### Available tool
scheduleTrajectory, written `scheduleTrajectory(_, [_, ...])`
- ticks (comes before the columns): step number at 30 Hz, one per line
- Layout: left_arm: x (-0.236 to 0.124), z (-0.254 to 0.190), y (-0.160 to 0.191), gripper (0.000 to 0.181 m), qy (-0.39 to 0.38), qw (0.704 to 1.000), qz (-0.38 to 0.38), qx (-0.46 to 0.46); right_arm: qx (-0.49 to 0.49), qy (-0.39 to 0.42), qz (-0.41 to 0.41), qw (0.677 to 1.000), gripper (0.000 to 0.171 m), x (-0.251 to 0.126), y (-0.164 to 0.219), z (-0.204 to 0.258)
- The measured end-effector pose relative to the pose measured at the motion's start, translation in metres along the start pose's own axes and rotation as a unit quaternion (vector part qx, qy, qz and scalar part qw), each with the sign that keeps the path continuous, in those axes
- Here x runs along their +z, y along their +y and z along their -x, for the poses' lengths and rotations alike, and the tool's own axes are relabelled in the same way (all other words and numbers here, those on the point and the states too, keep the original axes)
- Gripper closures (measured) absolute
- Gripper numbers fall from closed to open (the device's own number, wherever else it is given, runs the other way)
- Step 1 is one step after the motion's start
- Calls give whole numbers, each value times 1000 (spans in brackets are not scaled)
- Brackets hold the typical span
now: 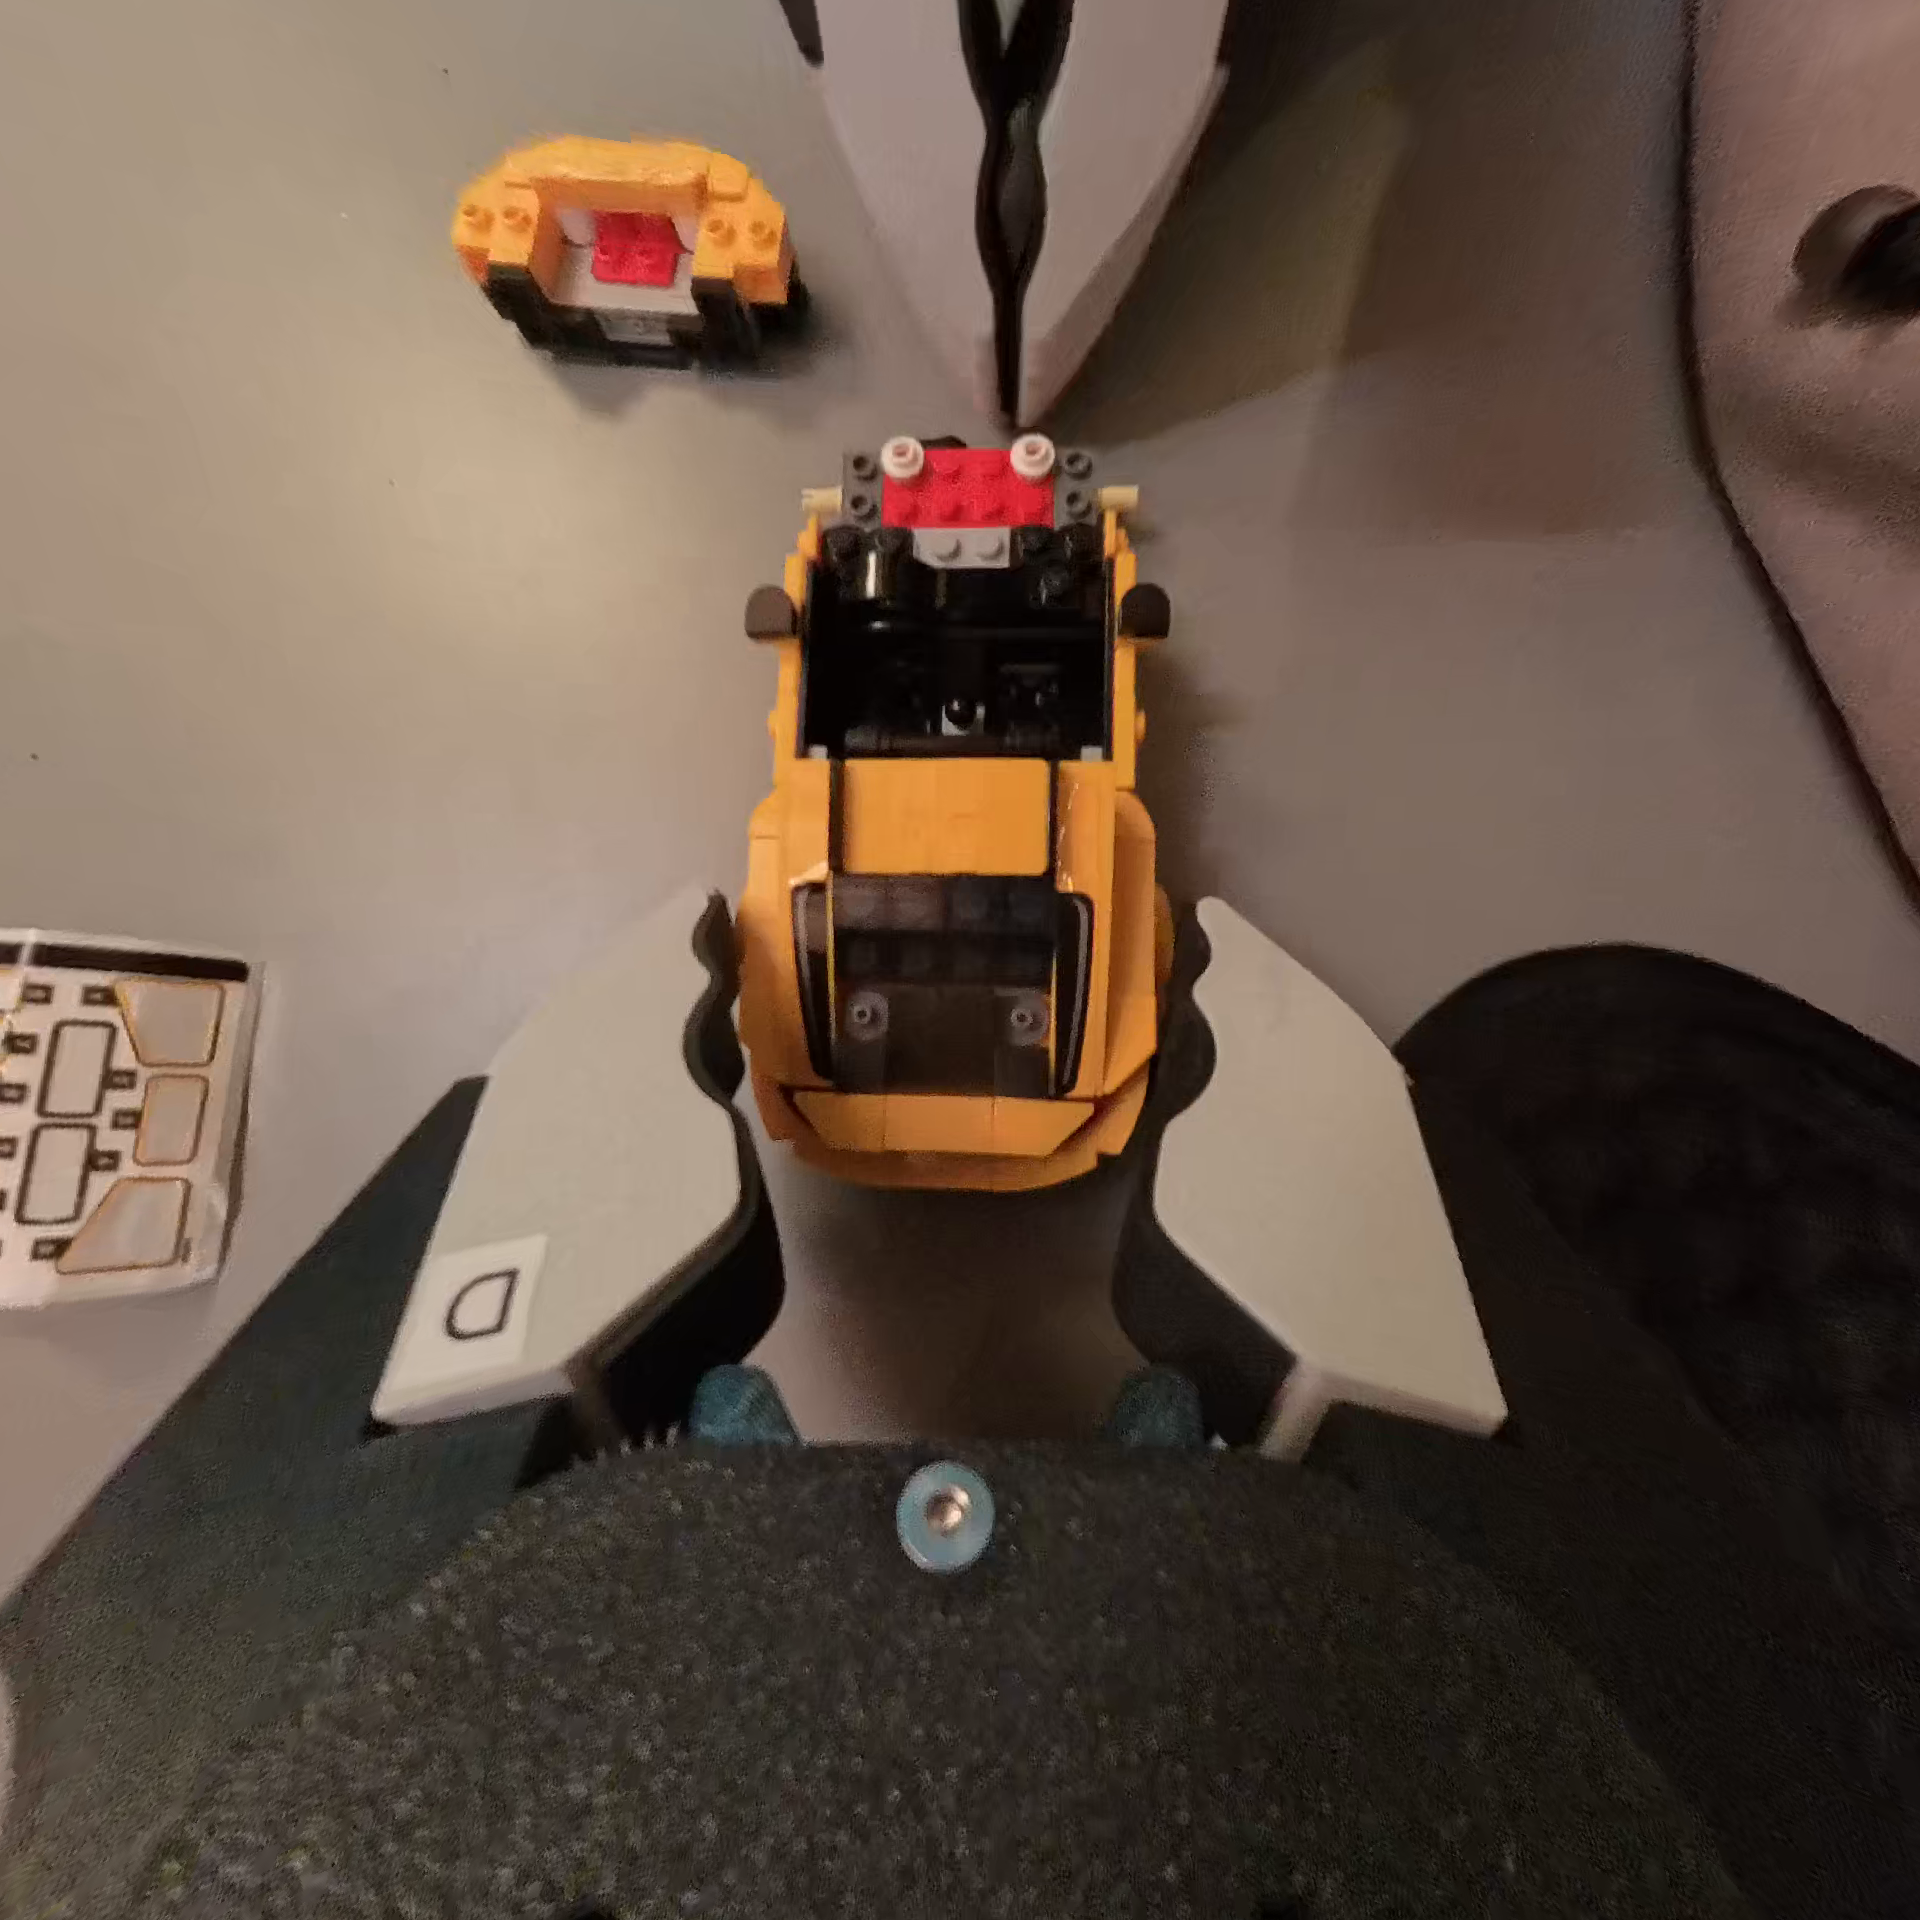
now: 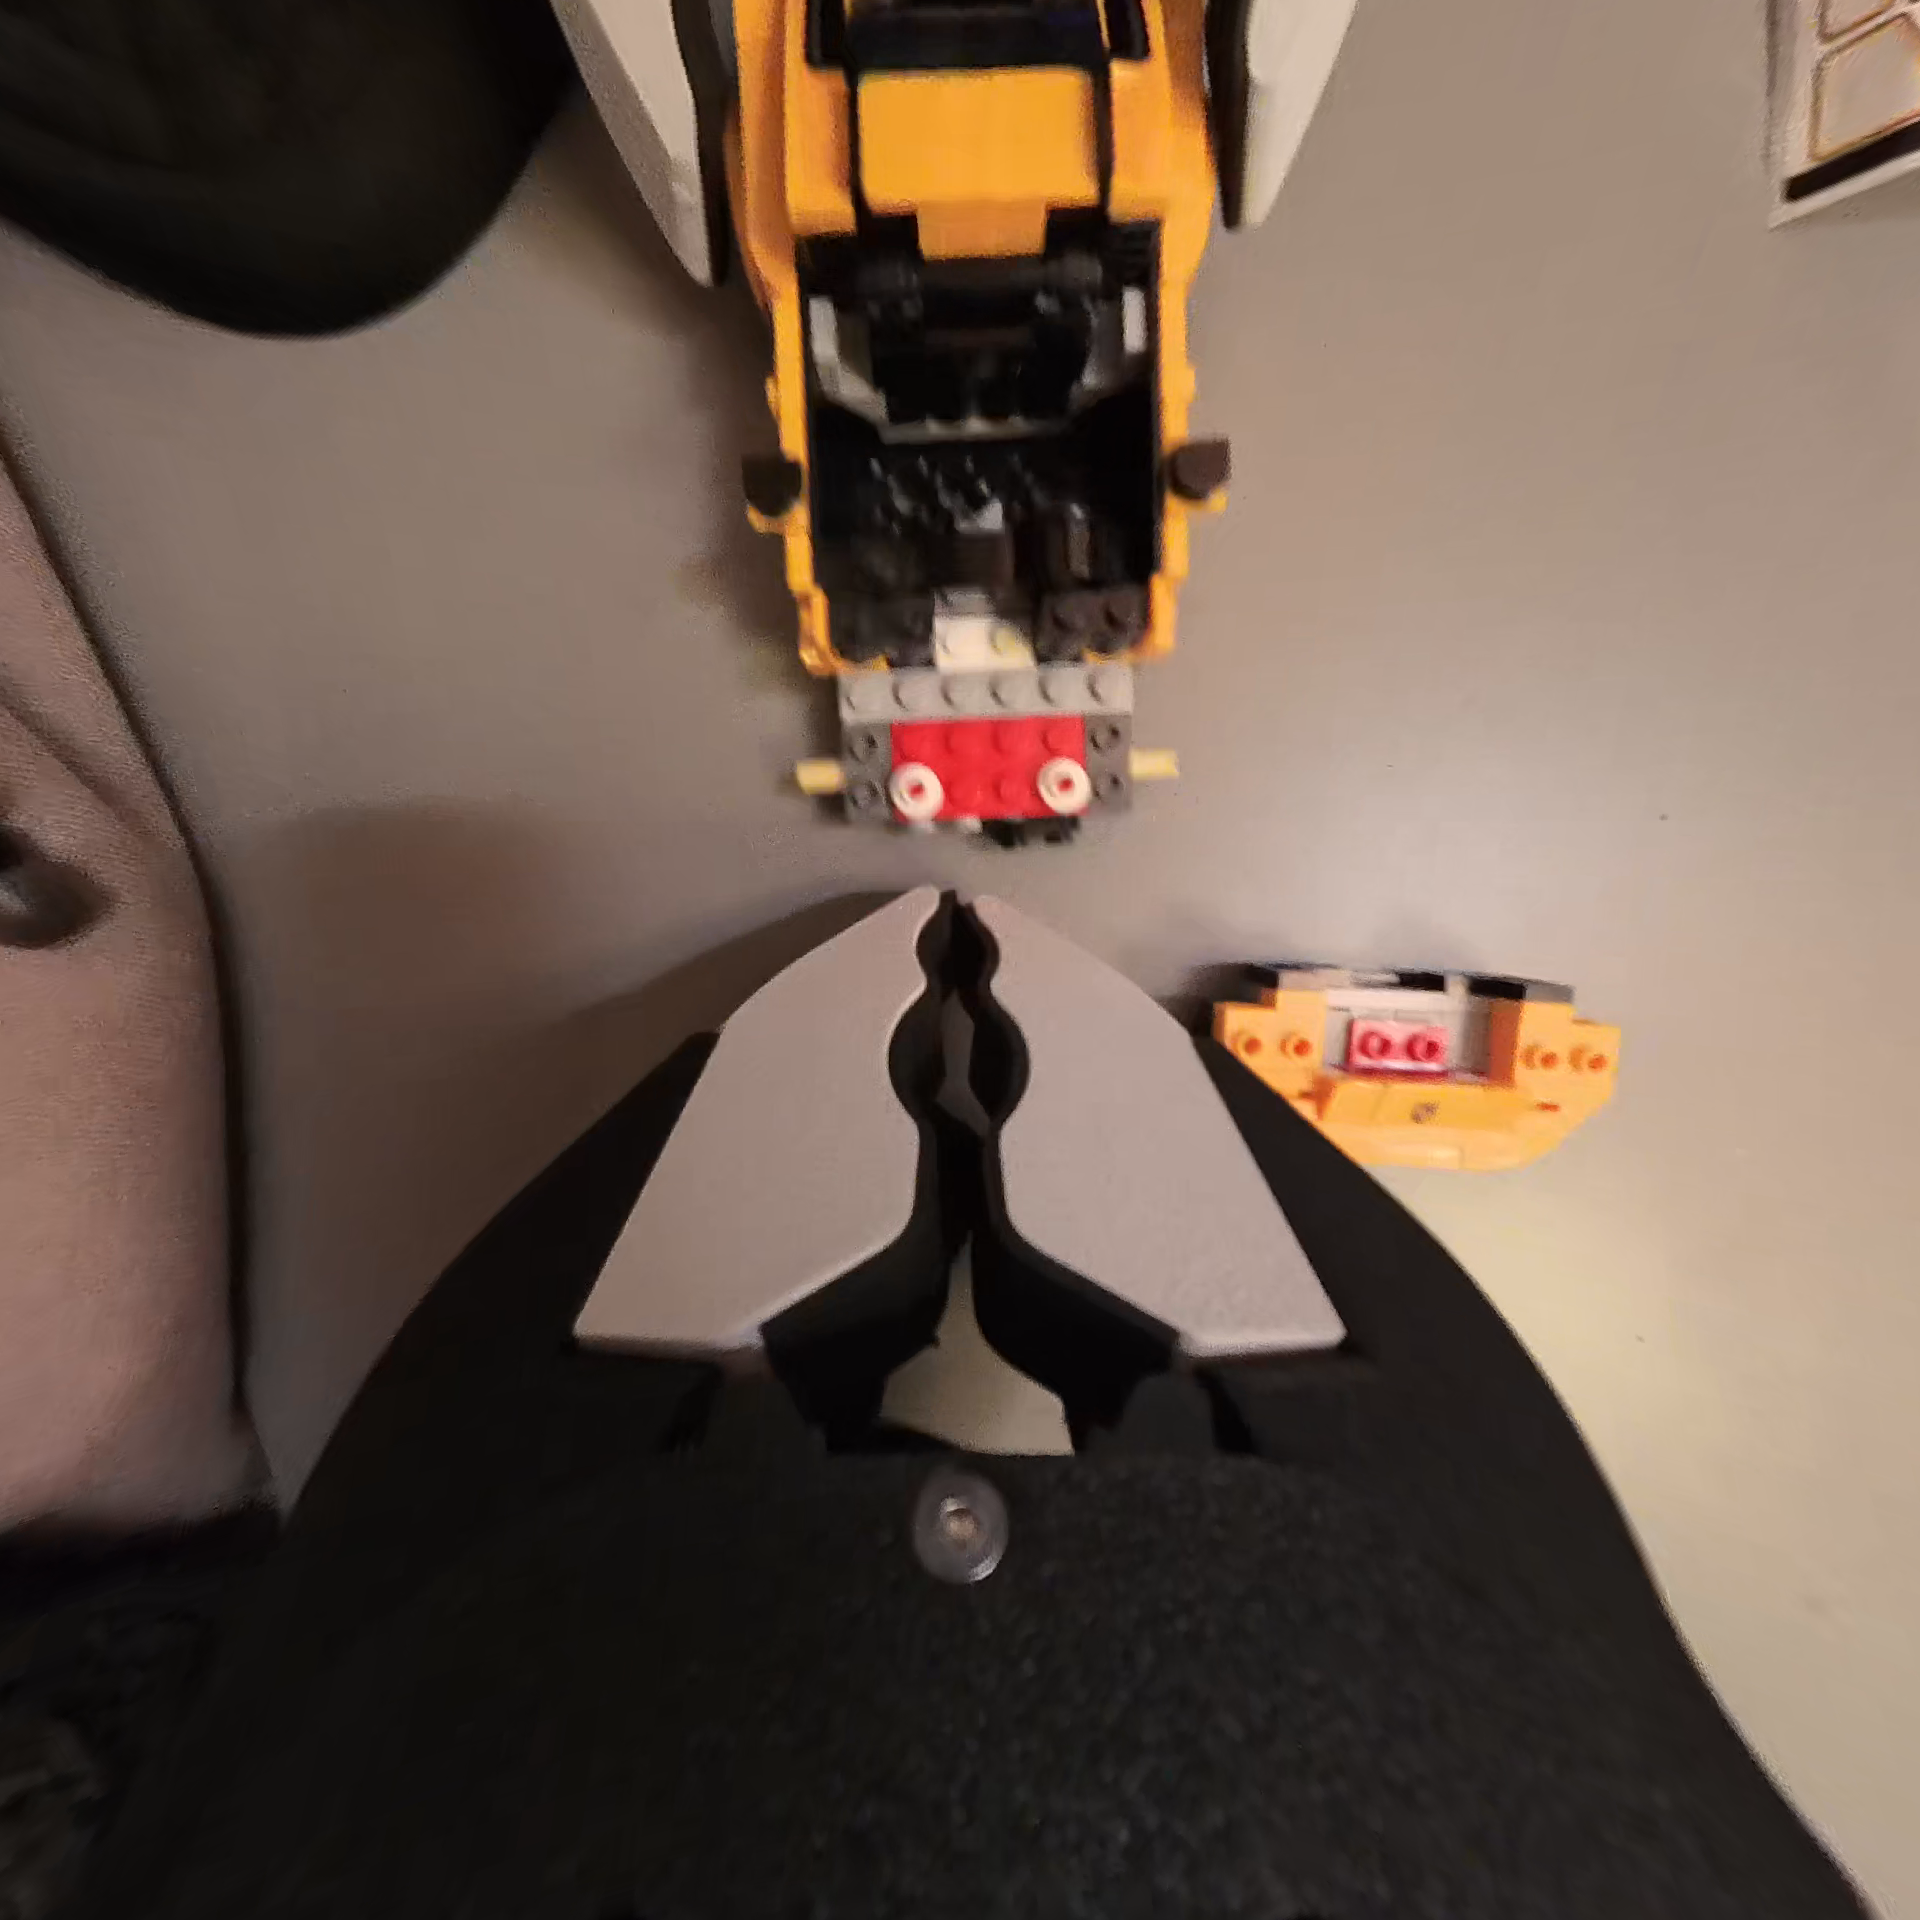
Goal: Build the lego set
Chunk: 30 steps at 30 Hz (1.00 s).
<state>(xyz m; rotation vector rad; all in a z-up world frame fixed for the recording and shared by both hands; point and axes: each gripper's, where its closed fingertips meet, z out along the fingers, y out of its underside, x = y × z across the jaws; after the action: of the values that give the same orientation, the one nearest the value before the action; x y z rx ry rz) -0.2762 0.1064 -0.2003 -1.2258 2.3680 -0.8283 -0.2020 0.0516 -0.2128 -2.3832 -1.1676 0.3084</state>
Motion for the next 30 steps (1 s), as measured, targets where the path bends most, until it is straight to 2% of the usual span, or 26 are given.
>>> scheduleTrajectory(2, [-2, -4, 2, 101, 10, 1000, -6, 9, -2, 25, 6, 1000, 171, -2, 6, -5])
scheduleTrajectory(5, [-1, -4, 1, 101, 6, 1000, -5, 10, -10, 21, -2, 1000, 171, -6, 6, -1])
scheduleTrajectory(8, [-1, -3, 1, 101, 0, 1000, -9, 20, 42, -19, -34, 998, 153, -9, -3, 3])
scheduleTrajectory(13, [-3, -6, -4, 101, -28, 997, -39, 66, 74, -42, -69, 994, 148, -11, -7, 6])
scheduleTrajectory(16, [-4, -8, -8, 101, -55, 992, -62, 95, 118, -89, -82, 986, 145, -13, -11, 10])
scheduleTrajectory(24, [-10, -11, -13, 101, -138, 972, -99, 161, 194, -177, -108, 959, 160, -15, -19, 10])
scheduleTrajectory(30, [-11, -12, -15, 102, -150, 965, -107, 187, 191, -215, -97, 953, 158, -13, -21, 12])
